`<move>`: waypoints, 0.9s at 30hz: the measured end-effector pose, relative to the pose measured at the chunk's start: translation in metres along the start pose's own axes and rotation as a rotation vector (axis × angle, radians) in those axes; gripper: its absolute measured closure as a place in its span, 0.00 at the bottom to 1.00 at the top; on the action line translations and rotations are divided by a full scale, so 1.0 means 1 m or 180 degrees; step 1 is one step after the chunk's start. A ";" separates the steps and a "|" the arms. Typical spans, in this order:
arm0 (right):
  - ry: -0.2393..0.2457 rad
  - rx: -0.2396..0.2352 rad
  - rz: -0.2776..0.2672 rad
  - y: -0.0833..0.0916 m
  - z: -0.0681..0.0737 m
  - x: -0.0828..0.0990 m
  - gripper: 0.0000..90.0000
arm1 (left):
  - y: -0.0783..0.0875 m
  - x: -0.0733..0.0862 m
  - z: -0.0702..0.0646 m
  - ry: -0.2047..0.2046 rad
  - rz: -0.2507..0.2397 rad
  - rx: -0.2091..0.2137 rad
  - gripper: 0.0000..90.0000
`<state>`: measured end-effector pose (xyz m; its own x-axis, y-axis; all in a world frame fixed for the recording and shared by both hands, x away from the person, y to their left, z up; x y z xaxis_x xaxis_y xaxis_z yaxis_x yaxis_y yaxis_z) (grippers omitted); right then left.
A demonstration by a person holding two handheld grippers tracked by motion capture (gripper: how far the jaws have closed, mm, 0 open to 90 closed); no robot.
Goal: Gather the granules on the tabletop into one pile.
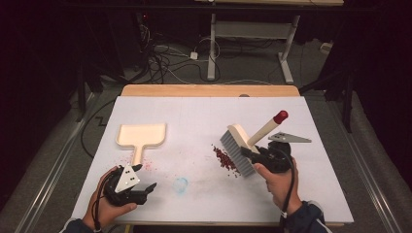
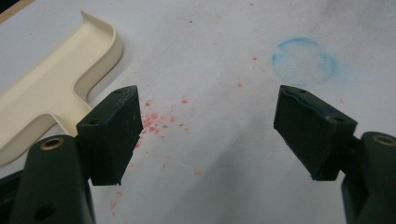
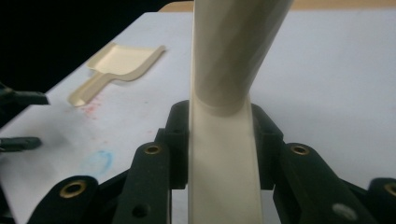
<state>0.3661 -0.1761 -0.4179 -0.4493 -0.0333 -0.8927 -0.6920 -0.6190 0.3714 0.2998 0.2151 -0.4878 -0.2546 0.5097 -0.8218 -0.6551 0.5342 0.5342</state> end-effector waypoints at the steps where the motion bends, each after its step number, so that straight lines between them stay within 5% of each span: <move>1: 0.0100 0.0071 -0.0015 0.007 -0.002 -0.003 0.75 | 0.001 0.000 0.000 -0.0002 -0.0003 -0.0010 0.25; 6: 0.0649 0.0718 0.0045 0.030 -0.022 -0.005 0.75 | 0.001 -0.002 0.000 -0.0010 -0.0033 -0.0058 0.25; 11: 0.0767 0.1227 0.0314 0.023 -0.041 0.006 0.75 | -0.001 -0.003 0.000 -0.0028 -0.0010 -0.0075 0.25; 14: 0.0839 0.1196 0.0571 0.008 -0.038 0.020 0.75 | -0.001 -0.004 -0.002 -0.0036 -0.0024 -0.0068 0.25; 19: 0.1100 0.1174 0.0671 -0.016 -0.008 0.027 0.75 | -0.001 -0.005 -0.003 -0.0058 -0.0030 -0.0063 0.25; 21: 0.1365 0.1297 0.0675 -0.028 0.004 0.028 0.75 | 0.000 -0.005 -0.003 -0.0064 -0.0039 -0.0062 0.25; 27: 0.1365 0.1261 0.0626 -0.055 0.029 0.032 0.74 | -0.001 -0.006 -0.003 -0.0044 -0.0057 -0.0043 0.25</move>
<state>0.3735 -0.1204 -0.4596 -0.3796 -0.4808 -0.7904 -0.8135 -0.2334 0.5327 0.2997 0.2095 -0.4842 -0.2329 0.5094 -0.8284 -0.6691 0.5343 0.5166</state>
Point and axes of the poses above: each handheld gripper's, and its own axes: y roughly backward along the jaws, x roughly out of its underside, z roughly to its left, the point moved 4 cm from there along -y, roughly forward along the jaws, and after that the axes turned 9 degrees about -z, right-handed, at the moved point
